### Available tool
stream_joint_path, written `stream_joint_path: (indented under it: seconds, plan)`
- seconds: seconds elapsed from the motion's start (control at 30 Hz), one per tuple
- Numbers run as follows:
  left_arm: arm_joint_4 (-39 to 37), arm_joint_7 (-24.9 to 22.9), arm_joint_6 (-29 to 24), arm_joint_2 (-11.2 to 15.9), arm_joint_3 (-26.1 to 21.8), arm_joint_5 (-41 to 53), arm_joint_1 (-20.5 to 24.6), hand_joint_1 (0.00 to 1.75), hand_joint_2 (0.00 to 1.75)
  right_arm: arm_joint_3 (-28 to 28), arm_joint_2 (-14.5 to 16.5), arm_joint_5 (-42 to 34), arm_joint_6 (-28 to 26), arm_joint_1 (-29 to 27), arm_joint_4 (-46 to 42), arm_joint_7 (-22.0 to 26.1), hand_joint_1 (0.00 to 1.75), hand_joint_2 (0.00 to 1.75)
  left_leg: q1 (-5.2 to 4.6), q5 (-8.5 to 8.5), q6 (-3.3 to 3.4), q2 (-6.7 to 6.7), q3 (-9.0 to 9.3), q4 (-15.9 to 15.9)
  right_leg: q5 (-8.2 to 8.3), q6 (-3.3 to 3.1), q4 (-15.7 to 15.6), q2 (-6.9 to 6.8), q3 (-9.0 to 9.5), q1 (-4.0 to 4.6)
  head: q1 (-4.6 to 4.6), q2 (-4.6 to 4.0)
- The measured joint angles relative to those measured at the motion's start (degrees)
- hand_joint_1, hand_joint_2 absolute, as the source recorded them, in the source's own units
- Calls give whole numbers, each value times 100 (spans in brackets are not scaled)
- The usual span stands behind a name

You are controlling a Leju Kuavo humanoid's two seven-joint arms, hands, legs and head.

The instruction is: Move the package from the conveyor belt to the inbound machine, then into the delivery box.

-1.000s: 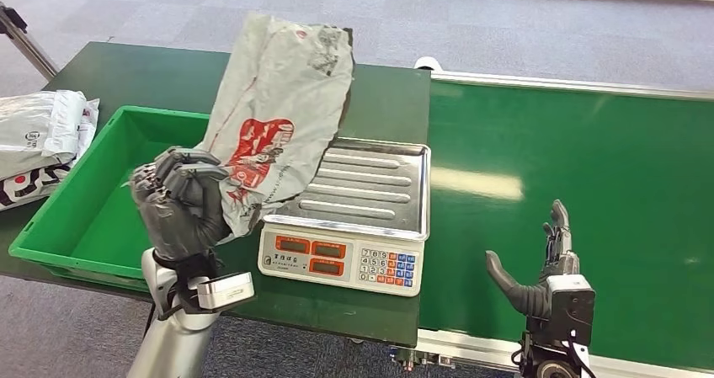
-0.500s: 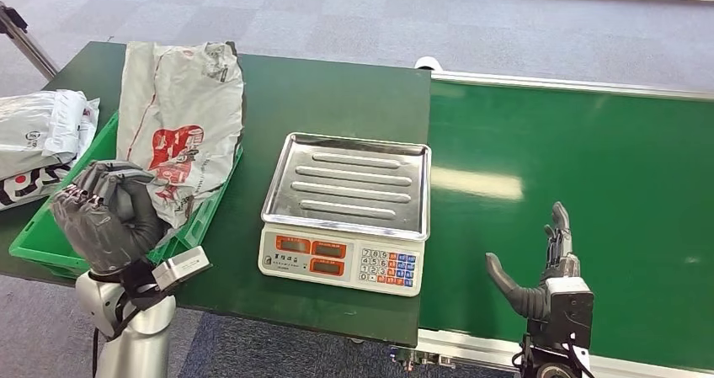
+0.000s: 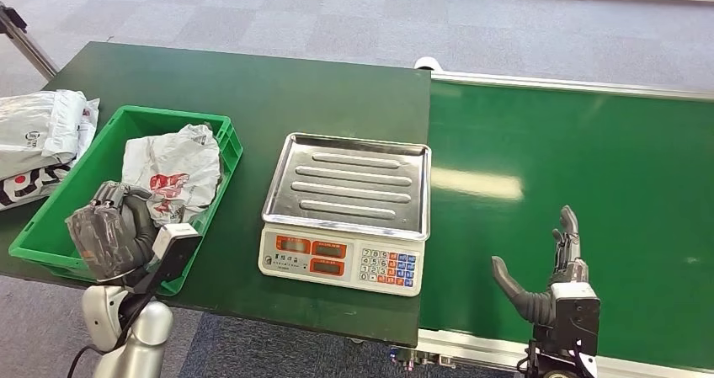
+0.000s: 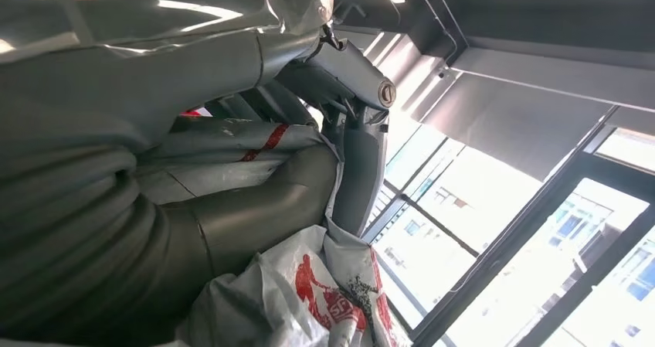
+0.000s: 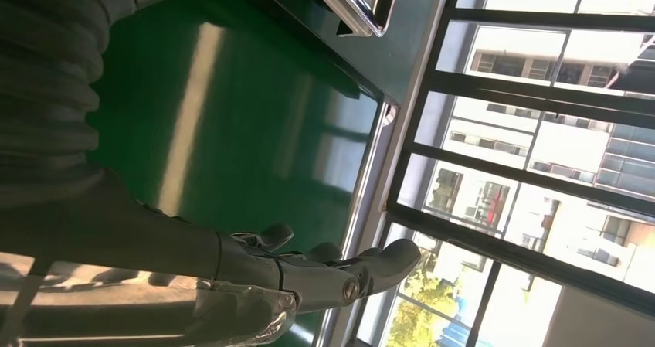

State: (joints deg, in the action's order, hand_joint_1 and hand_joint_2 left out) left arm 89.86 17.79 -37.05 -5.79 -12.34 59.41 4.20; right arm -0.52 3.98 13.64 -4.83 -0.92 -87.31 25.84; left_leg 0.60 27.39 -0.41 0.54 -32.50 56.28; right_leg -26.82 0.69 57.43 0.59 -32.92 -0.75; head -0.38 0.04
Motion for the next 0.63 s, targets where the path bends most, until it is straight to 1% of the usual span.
stream_joint_path:
  seconds: [0.13, 0.17, 0.2, 0.27, 0.3, 0.33, 0.4, 0.43, 0.57, 0.63]
  plan:
    - [-82, -295, 25, 52, 24, 16, -10, 175, 175, -29, 13, 38, 5, -30, -19, -1, 0, 175, 0, 0, 0, 1, 0, 0, 0, 0, 0, 0, 0, 0, -2, 0]
    - [-98, -350, 18, 57, 22, 9, -13, 163, 175, -31, 14, 41, 6, -37, -21, -1, 0, 175, 0, 0, 0, 1, 0, 0, 0, 0, 0, 0, 0, 0, -2, 0]
    - [-109, -382, 7, 59, 18, -1, -17, 126, 175, -32, 16, 42, 7, -43, -24, -1, 0, 175, 1, 0, 0, 1, 0, 0, 0, 0, 0, 0, 0, 1, -2, 0]
    - [-117, -346, -18, 50, -18, -32, -20, 45, 175, -34, 26, 42, 7, -47, -26, -1, 0, 175, 1, 0, 0, 1, 0, 0, 0, 0, 0, 0, 0, 1, -2, 0]
    - [-117, -290, -25, 34, -54, -52, -20, 15, 175, -34, 33, 42, 7, -48, -27, -1, 0, 175, 1, 0, 0, 1, 0, 0, 0, 0, 0, 0, 0, 1, -2, 0]
    - [-116, -225, -28, 12, -101, -76, -19, 12, 175, -35, 40, 43, 7, -49, -27, -1, 0, 175, 1, 0, 0, 0, 0, 0, 0, 0, 0, 0, 0, 1, -1, 0]
    - [-116, -140, -30, -36, -197, -116, -19, 12, 175, -35, 50, 46, 6, -52, -27, -1, 0, 175, 1, 0, 0, 1, 0, 0, 0, 0, 0, 0, 0, 1, -1, 0]
    - [-116, -121, -30, -56, -238, -126, -19, 12, 175, -35, 53, 49, 6, -53, -27, -1, 0, 175, 1, 0, 0, 1, 0, 0, 0, 0, 0, 0, 0, 1, 0, 0]
    - [-116, -95, -30, -111, -336, -132, -19, 0, 175, -35, 62, 56, 6, -59, -27, -1, 0, 175, 1, 0, 0, 2, 0, 0, 0, 0, 0, 0, 1, 1, -1, 0]
    - [-116, -76, -30, -127, -360, -140, -18, 0, 175, -35, 64, 57, 6, -62, -27, -1, 0, 175, 1, 0, 0, 2, 0, 0, 0, 0, 0, 0, 1, 1, -1, 0]
